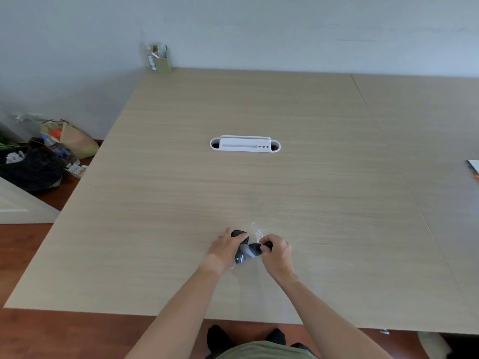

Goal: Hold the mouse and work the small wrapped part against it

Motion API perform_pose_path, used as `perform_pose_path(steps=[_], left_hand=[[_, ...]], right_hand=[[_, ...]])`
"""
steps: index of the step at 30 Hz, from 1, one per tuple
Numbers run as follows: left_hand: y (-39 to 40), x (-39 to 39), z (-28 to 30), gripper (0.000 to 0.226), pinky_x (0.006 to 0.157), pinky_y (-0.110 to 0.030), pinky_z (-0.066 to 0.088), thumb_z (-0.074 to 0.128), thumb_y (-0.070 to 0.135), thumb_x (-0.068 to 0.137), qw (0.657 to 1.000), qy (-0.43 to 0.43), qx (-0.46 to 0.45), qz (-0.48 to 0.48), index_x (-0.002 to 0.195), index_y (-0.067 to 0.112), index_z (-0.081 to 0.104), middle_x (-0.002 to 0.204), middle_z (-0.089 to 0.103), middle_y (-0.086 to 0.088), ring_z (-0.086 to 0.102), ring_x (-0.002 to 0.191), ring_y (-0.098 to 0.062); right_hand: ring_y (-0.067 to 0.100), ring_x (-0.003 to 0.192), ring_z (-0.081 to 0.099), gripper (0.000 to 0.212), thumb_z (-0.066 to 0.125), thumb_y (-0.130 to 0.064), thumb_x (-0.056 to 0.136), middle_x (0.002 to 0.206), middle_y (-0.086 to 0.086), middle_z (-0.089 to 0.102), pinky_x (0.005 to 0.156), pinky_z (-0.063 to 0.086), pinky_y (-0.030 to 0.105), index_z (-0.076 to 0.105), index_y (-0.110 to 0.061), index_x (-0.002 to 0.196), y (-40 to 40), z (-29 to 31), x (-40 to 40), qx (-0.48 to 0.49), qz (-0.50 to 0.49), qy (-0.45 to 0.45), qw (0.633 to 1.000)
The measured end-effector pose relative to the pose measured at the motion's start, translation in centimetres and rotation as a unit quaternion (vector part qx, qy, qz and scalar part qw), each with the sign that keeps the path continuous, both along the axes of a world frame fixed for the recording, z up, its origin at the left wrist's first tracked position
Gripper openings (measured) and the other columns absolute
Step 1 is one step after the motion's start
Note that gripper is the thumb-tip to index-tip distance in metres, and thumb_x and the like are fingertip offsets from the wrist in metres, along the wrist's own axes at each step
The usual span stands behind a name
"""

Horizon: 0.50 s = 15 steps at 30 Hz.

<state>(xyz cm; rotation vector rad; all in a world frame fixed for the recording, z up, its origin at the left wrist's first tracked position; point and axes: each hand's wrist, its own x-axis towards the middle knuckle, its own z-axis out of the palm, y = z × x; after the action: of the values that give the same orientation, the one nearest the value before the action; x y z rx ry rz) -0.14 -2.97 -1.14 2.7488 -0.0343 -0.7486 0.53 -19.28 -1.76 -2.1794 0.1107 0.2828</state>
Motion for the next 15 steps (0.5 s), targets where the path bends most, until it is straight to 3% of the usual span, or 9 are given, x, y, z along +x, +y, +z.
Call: perform_pose_path(steps=[3, 6, 8, 10, 12, 13, 15], left_hand=[[0.18, 0.22, -0.23, 0.085, 0.090, -0.044, 0.052, 0.066, -0.005, 0.075, 1.000, 0.000, -0.005, 0.000, 0.144, 0.034, 0.035, 0.136, 0.035, -0.007, 0.055, 0.110, -0.034], [0.36, 0.43, -0.30, 0.083, 0.090, -0.044, 0.052, 0.068, -0.005, 0.075, 1.000, 0.003, -0.006, -0.002, 0.143, 0.033, 0.036, 0.135, 0.036, -0.008, 0.056, 0.110, -0.034], [0.28, 0.48, -0.30, 0.083, 0.090, -0.044, 0.053, 0.070, -0.004, 0.075, 1.000, 0.003, -0.002, -0.004, 0.143, 0.032, 0.036, 0.134, 0.036, -0.008, 0.056, 0.110, -0.034], [0.09, 0.41, -0.23, 0.078, 0.089, -0.043, 0.053, 0.069, -0.001, 0.078, 1.000, -0.005, 0.005, -0.005, 0.142, 0.031, 0.037, 0.133, 0.037, -0.009, 0.057, 0.108, -0.034], [-0.07, 0.22, -0.18, 0.075, 0.087, -0.042, 0.052, 0.064, -0.003, 0.081, 1.000, -0.018, 0.015, -0.006, 0.141, 0.032, 0.037, 0.132, 0.038, -0.008, 0.058, 0.105, -0.034], [-0.15, 0.11, -0.14, 0.075, 0.086, -0.041, 0.052, 0.062, -0.004, 0.081, 1.000, -0.022, 0.020, -0.006, 0.142, 0.032, 0.036, 0.132, 0.038, -0.008, 0.058, 0.105, -0.034], [-0.23, -0.05, -0.16, 0.075, 0.085, -0.040, 0.051, 0.060, -0.005, 0.082, 0.999, -0.025, 0.024, -0.007, 0.143, 0.032, 0.035, 0.132, 0.038, -0.008, 0.058, 0.104, -0.033]], right_hand=[[0.010, 0.070, 0.059, 0.023, 0.053, 0.010, 0.072, 0.073, 0.000, 0.067, 0.058, 0.041, 0.011, 0.066, -0.009, 0.073, -0.48, 0.42, 0.14, 0.011, -0.033, -0.023, 0.999], [-0.001, 0.063, 0.059, 0.022, 0.059, 0.006, 0.073, 0.071, -0.003, 0.070, 0.058, 0.042, 0.006, 0.073, -0.010, 0.074, -0.48, 0.99, -0.06, 0.018, 0.055, 0.020, 0.998], [0.003, 0.065, 0.061, 0.022, 0.060, 0.006, 0.075, 0.074, 0.000, 0.072, 0.060, 0.044, 0.006, 0.076, -0.008, 0.079, -0.34, 0.83, -0.23, 0.008, 0.101, 0.047, 0.994], [0.019, 0.072, 0.064, 0.020, 0.058, 0.009, 0.076, 0.078, 0.010, 0.073, 0.062, 0.047, 0.013, 0.074, -0.002, 0.082, -0.20, 0.61, -0.26, 0.007, 0.063, 0.028, 0.998], [0.033, 0.075, 0.061, 0.014, 0.055, 0.010, 0.075, 0.075, 0.020, 0.069, 0.065, 0.046, 0.031, 0.068, 0.005, 0.076, -0.20, 0.49, -0.24, 0.003, -0.008, -0.015, 1.000], [0.034, 0.073, 0.060, 0.012, 0.055, 0.009, 0.074, 0.072, 0.020, 0.067, 0.063, 0.046, 0.034, 0.066, 0.004, 0.073, -0.24, 0.59, -0.25, 0.001, -0.036, -0.032, 0.999], [0.018, 0.065, 0.062, 0.015, 0.057, 0.006, 0.074, 0.065, 0.008, 0.067, 0.057, 0.045, 0.024, 0.069, -0.002, 0.070, -0.34, 1.01, -0.33, 0.015, -0.051, -0.035, 0.998]])
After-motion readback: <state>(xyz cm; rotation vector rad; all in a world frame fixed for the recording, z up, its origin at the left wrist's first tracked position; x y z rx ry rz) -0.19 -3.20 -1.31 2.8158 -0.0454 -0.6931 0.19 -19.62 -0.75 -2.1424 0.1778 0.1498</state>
